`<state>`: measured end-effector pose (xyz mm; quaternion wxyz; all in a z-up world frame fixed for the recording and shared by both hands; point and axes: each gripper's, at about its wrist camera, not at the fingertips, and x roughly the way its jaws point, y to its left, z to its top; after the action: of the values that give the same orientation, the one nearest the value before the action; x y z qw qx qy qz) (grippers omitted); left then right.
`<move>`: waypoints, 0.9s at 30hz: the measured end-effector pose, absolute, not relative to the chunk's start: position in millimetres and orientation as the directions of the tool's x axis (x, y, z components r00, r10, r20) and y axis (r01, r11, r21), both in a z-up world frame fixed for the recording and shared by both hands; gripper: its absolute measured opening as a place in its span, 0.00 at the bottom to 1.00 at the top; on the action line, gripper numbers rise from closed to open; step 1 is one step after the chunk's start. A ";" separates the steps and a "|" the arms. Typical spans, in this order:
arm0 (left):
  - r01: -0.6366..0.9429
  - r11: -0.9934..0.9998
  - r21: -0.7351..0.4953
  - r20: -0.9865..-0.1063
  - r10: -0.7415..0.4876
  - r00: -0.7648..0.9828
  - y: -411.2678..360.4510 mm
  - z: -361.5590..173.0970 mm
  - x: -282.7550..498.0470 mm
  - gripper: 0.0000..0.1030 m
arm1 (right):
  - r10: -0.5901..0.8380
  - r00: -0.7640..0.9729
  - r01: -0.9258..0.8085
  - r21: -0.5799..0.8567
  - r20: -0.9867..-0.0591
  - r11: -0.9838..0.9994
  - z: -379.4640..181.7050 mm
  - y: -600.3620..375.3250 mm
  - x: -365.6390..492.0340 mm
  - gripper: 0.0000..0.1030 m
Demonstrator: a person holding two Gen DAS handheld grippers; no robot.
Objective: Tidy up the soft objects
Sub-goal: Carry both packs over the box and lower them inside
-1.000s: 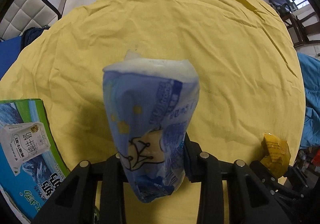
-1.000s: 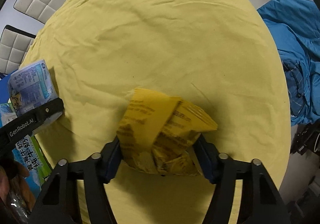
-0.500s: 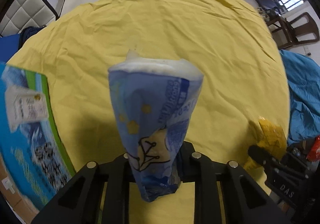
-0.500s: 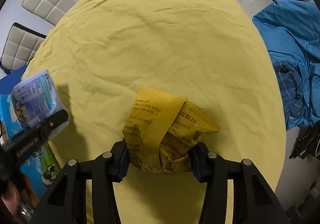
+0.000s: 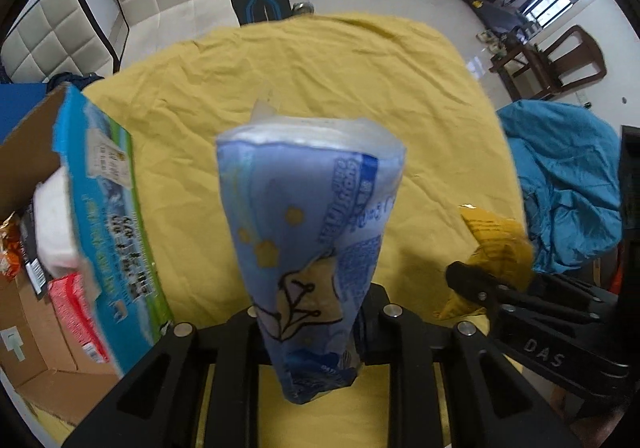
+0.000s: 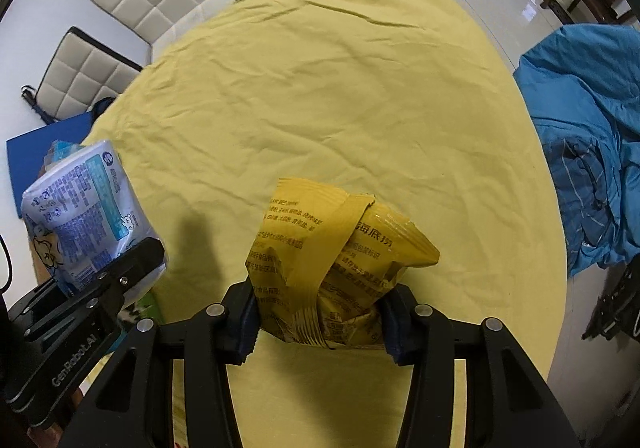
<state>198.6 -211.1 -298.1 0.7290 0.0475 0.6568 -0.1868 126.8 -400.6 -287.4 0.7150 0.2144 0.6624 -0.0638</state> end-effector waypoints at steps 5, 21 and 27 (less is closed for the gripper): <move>0.340 0.920 -0.197 -0.961 -0.250 0.121 -203.9 -262.3 187.3 0.19 | 0.203 0.169 0.343 0.251 -0.964 0.905 -251.1 -388.4 117.9 0.50; 0.311 0.932 -0.184 -0.907 -0.283 0.313 -104.0 -153.6 152.8 0.19 | 0.280 0.294 0.167 0.337 -0.914 0.926 -149.5 -273.8 118.7 0.50; 0.259 0.954 -0.154 -0.898 -0.244 0.366 -41.9 -134.2 145.8 0.19 | 0.301 0.288 0.093 0.340 -0.909 0.936 -134.5 -209.9 122.7 0.50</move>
<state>145.8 -41.9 -134.2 0.8265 0.0069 0.5419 -0.1523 122.7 -209.9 -134.5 0.7852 0.1663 0.5928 0.0661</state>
